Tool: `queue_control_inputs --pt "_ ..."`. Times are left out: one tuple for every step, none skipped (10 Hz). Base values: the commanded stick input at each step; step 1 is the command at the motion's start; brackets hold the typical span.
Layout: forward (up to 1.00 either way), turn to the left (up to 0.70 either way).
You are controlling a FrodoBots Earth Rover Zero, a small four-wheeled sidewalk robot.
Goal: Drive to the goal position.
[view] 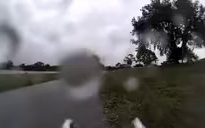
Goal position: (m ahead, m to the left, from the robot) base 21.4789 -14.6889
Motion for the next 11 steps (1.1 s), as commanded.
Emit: queue_control_inputs --pt "0.7 0.35" --pt "0.7 0.35" --pt "0.7 0.35" --pt "0.7 0.35" --pt "0.7 0.35" --pt "0.7 0.35" --pt "0.7 0.35" --pt "0.7 0.35" --pt "0.7 0.35" --pt "0.7 0.09" --pt "0.7 0.04"
